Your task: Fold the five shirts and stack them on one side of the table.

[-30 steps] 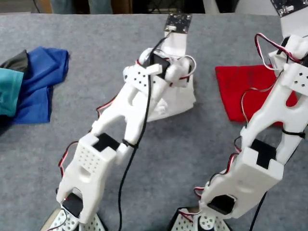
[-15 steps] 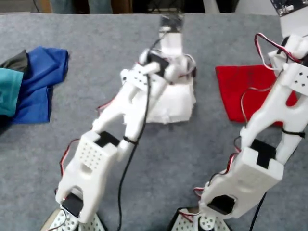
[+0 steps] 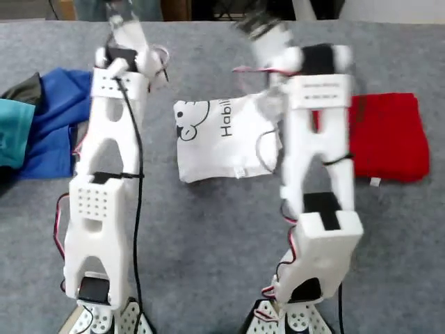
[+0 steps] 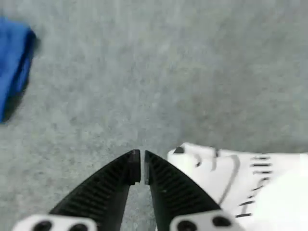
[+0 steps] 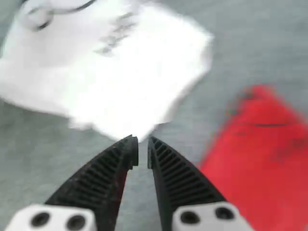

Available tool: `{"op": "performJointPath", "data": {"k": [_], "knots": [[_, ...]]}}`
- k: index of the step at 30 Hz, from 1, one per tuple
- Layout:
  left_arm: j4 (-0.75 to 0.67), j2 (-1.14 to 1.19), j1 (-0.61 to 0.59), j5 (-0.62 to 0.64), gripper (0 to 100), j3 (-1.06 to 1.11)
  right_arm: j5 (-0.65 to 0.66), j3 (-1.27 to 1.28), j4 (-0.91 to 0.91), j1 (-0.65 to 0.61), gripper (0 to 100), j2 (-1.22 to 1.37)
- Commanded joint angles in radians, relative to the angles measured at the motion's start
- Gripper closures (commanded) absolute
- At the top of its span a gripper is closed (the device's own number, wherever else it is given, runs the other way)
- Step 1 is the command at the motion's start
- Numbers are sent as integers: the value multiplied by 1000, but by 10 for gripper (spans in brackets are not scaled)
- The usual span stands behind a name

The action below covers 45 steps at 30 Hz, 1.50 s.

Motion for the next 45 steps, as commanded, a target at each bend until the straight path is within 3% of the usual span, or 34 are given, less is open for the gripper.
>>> {"op": "performJointPath", "data": {"k": [1,6,13,18,24,26,29,33,36,39,43,45], "knots": [[-38,51,27,-5,970,-1,-32,120,-2,-35,945,16],[-95,155,58,-5,970,-22,-32,237,-86,-25,945,110],[-287,301,15,-5,971,-28,-26,260,-247,54,945,274],[-279,310,10,-6,971,-68,41,217,-238,87,945,302],[-272,304,-41,-3,971,-97,66,8,-66,23,945,160],[-230,292,-59,-3,971,-139,109,-88,-20,26,945,113],[-52,244,-67,-6,971,-277,129,-217,-5,55,945,73],[153,218,-18,-54,971,-496,127,-263,-204,87,945,122],[219,256,48,-91,971,-584,81,-257,-319,86,945,236],[152,358,88,-89,971,-584,12,-265,-396,95,945,375],[-106,591,87,-84,971,-532,-43,-265,-528,107,945,532],[-135,623,71,-86,971,-608,-40,-265,-571,114,945,579]]}}
